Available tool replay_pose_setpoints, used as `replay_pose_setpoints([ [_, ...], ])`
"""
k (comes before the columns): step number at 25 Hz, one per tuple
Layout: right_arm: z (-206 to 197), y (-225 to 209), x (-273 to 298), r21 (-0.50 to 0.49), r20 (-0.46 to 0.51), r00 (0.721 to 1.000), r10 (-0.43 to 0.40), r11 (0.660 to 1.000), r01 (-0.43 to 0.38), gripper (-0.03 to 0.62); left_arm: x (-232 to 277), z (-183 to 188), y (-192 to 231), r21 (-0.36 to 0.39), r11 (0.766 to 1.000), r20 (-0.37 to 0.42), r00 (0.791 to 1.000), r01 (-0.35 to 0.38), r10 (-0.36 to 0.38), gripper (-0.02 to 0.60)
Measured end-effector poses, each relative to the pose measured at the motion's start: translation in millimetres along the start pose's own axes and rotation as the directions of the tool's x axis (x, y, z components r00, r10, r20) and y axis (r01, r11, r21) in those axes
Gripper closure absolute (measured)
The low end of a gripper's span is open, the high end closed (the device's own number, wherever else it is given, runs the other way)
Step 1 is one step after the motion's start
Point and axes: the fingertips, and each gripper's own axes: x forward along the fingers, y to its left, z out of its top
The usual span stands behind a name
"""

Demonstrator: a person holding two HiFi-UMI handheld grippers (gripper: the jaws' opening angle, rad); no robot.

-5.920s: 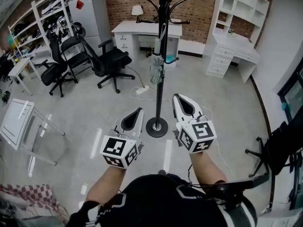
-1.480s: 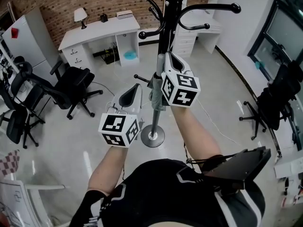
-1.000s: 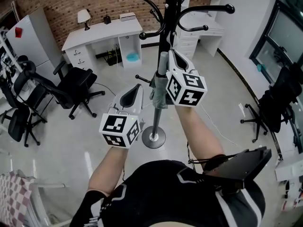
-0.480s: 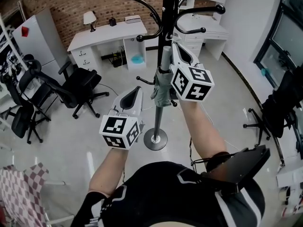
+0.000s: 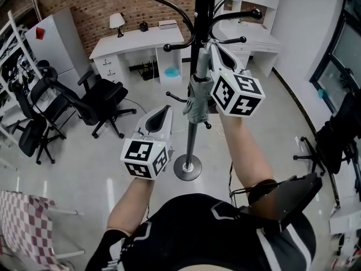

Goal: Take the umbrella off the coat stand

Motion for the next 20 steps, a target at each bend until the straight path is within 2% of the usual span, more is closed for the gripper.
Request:
replay_pose_setpoints([
  [13,29.2,-10.2,-8.0,0.017,0.017,0.997,0.077,0.997,-0.077,0.585,0.0,16.4,-25.7,0.015,0.999,0.007,0.999,-0.045,0.045,0.575],
  [20,48.4,-18.0,-21.1,0.021,0.008,0.985,0.171,0.985,-0.171,0.585,1.2,21.3,-54.9,0.008,0.995,0.003,0.995,-0.1,0.1,0.575],
])
